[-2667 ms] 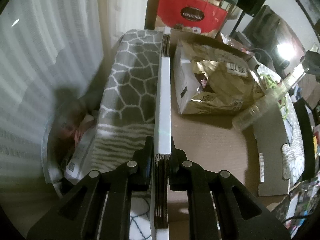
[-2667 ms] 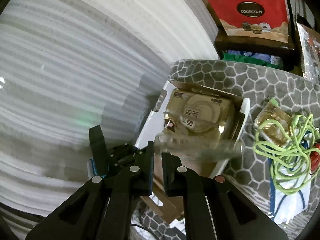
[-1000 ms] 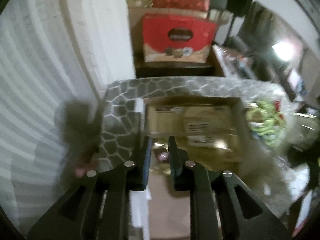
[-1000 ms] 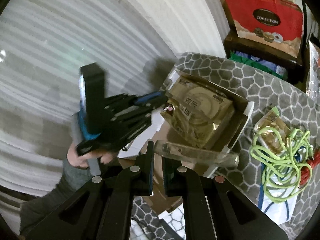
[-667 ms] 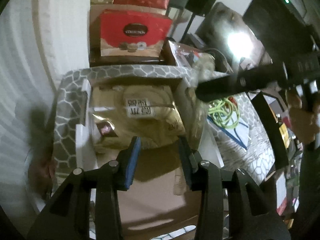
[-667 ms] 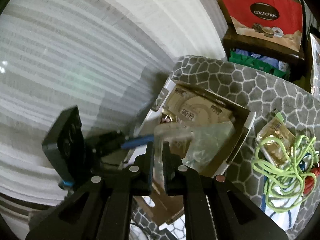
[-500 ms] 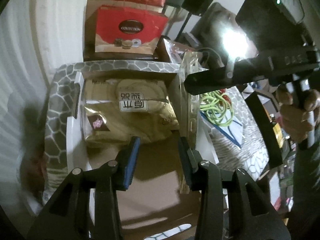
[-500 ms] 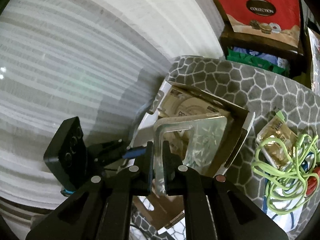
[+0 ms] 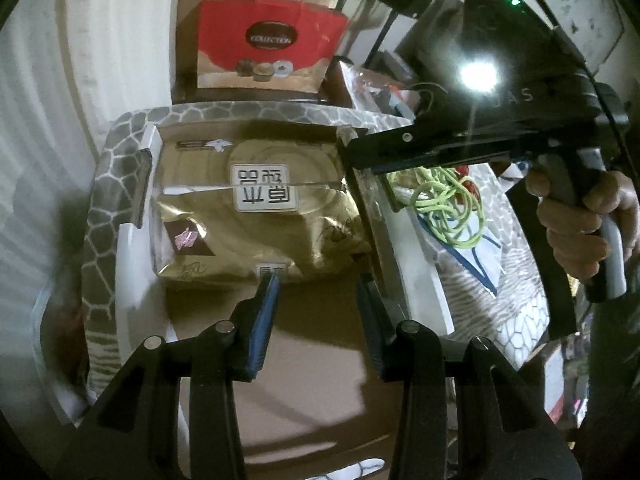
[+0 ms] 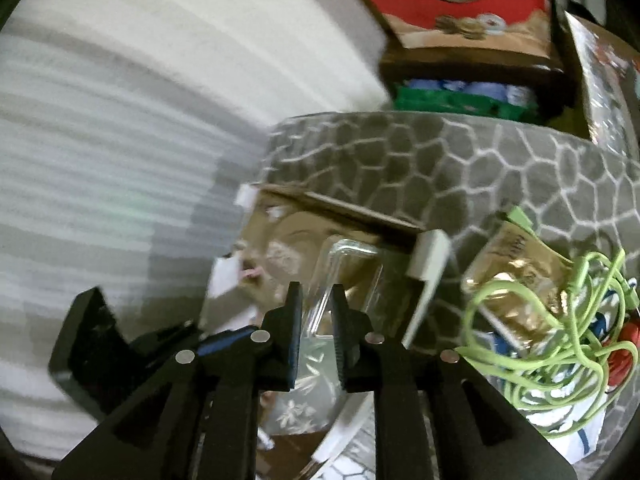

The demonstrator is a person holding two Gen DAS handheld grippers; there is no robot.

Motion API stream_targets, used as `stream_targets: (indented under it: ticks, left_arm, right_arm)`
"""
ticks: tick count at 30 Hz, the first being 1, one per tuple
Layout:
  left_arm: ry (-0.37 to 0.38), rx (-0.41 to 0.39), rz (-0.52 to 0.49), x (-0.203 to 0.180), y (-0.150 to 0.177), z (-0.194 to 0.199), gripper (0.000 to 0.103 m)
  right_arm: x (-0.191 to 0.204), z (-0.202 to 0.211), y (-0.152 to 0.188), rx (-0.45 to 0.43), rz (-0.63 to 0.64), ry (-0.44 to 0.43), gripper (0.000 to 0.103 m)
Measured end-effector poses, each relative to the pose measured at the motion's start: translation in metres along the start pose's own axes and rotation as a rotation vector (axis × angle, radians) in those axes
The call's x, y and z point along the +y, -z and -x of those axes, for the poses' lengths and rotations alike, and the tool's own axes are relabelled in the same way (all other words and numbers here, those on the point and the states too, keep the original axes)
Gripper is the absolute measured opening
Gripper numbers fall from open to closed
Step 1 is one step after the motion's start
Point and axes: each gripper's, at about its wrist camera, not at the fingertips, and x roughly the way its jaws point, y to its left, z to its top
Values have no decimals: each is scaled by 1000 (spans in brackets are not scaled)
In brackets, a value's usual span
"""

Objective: Organize objects
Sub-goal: 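Adjust the clear case inside the box with the right tool while the left tool hovers over the box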

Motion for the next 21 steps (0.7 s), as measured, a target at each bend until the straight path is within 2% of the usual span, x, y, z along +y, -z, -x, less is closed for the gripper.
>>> stream_targets:
  ticks: [1, 3, 4, 5, 10, 13, 17, 21]
  left_arm:
    - [0, 4, -3, -1, 0, -1, 36]
    - [-9, 12, -9, -2, 0, -4, 36]
    - [-11, 15, -9, -1, 1, -4, 36]
    - [-10, 16, -8, -2, 1, -5, 36]
    - [-3, 17, -8, -7, 2, -6, 36]
    - [-52, 41, -23, -12, 3, -13, 36]
    - [-51, 68, -24, -19, 6, -24, 36]
    - [-89, 77, -10, -17, 6, -28, 35]
  right_arm:
    - [-2, 1, 0, -3, -6, 3, 16]
    - [-4, 4, 1, -16, -18, 4, 27]
    - [-4, 7, 3, -22, -24, 7, 46]
    - [-5, 9, 4, -33, -28, 17, 57]
    - [-1, 22, 6, -66, -16, 63, 60]
    - [5, 30, 10, -90, 6, 87, 61]
    - [7, 36, 21, -102, 21, 110, 61]
    - [9, 44, 35, -116, 38, 140, 61]
